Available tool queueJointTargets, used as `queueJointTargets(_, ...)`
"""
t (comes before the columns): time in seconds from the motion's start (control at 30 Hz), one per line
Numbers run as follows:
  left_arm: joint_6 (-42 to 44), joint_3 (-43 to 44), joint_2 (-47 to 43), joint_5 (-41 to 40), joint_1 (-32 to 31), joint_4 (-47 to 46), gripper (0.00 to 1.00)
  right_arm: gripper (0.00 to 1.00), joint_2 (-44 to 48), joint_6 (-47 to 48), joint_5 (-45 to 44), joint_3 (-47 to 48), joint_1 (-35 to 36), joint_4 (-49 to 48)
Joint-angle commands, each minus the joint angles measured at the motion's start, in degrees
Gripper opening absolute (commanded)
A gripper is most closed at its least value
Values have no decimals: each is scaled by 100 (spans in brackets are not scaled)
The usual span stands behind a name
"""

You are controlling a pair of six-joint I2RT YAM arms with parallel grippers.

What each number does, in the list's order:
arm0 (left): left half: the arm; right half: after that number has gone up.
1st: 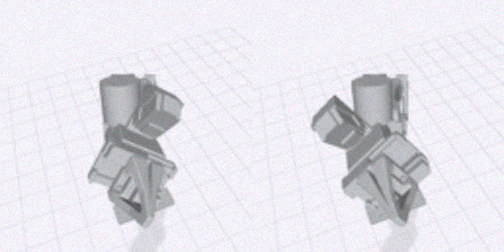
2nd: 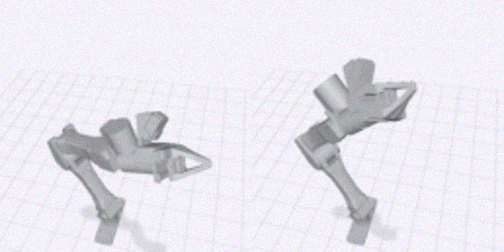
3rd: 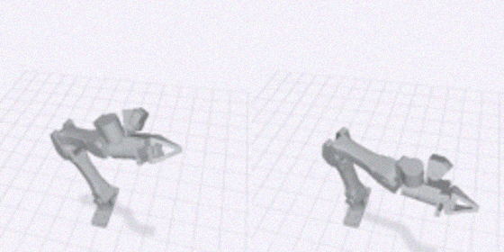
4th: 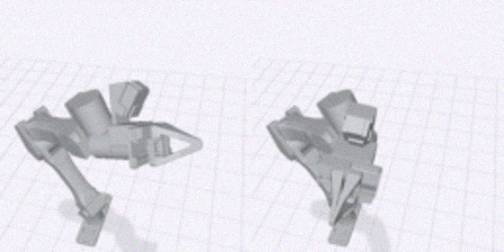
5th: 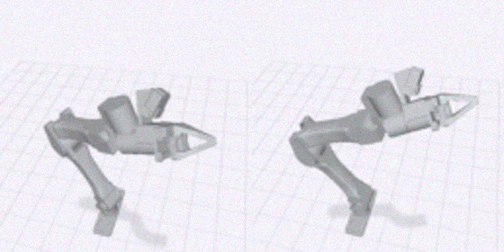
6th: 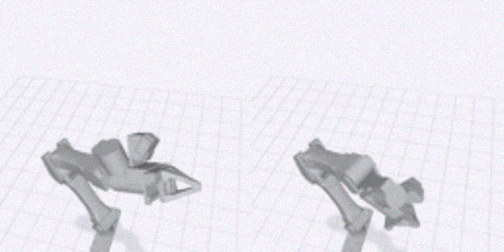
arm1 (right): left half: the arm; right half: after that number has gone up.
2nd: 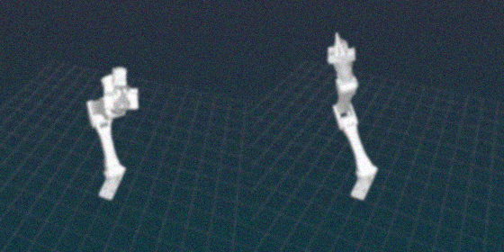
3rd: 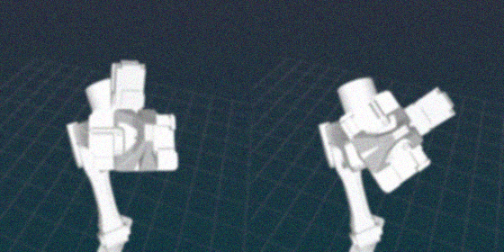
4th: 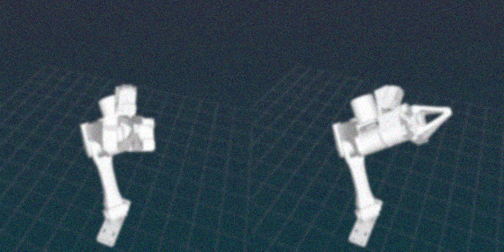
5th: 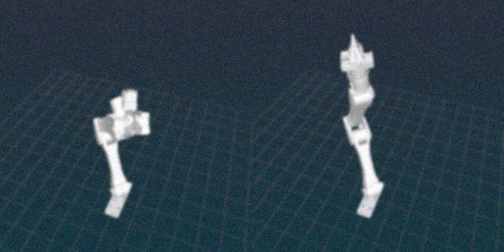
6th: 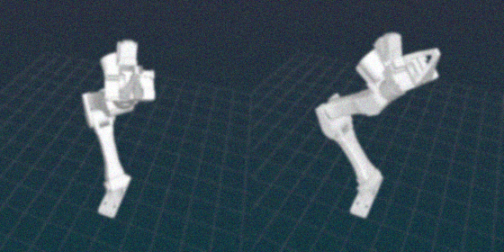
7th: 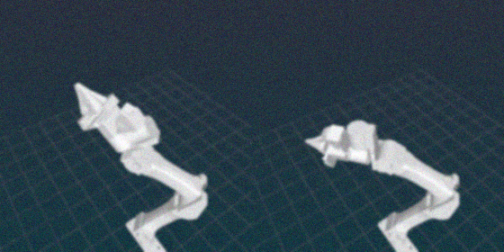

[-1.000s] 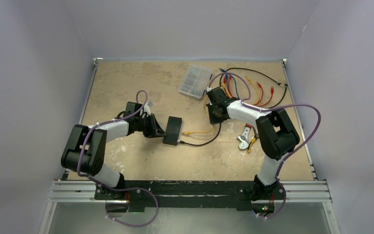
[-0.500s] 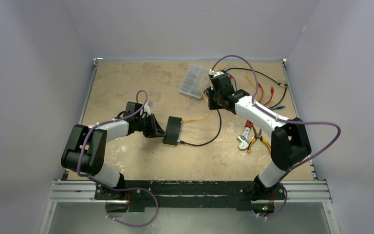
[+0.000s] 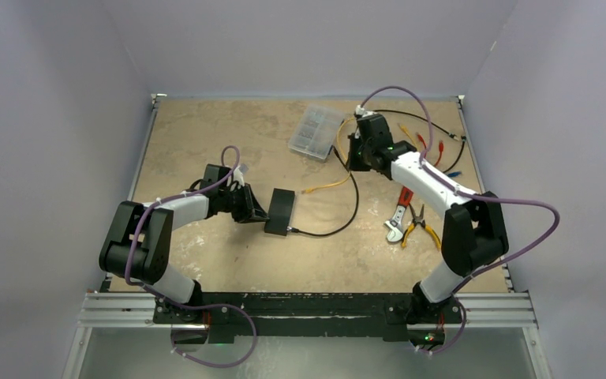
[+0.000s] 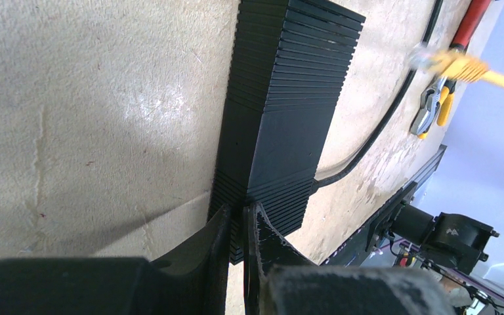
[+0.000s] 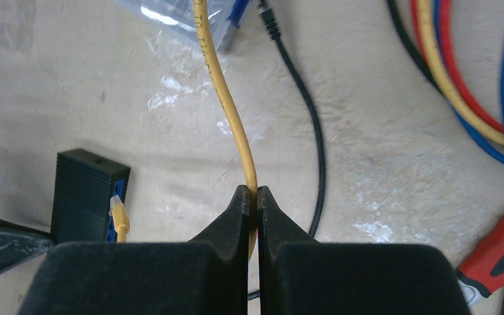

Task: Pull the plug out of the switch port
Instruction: Pick up the connector from the center of the board, then place the connector at the center of the board.

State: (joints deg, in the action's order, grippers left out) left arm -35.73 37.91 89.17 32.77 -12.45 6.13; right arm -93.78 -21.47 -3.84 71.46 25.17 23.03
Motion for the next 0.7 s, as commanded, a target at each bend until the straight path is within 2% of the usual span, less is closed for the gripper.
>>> queueJointTargets(0.0,540,-196,364,-1354,57,521,0,0,573,-306,372,-83,-519,-433)
queueJointTargets(0.67,532,-232,329,-1318,53,498,0,0,1357,-1272,1853,-1501,-2880,-1212)
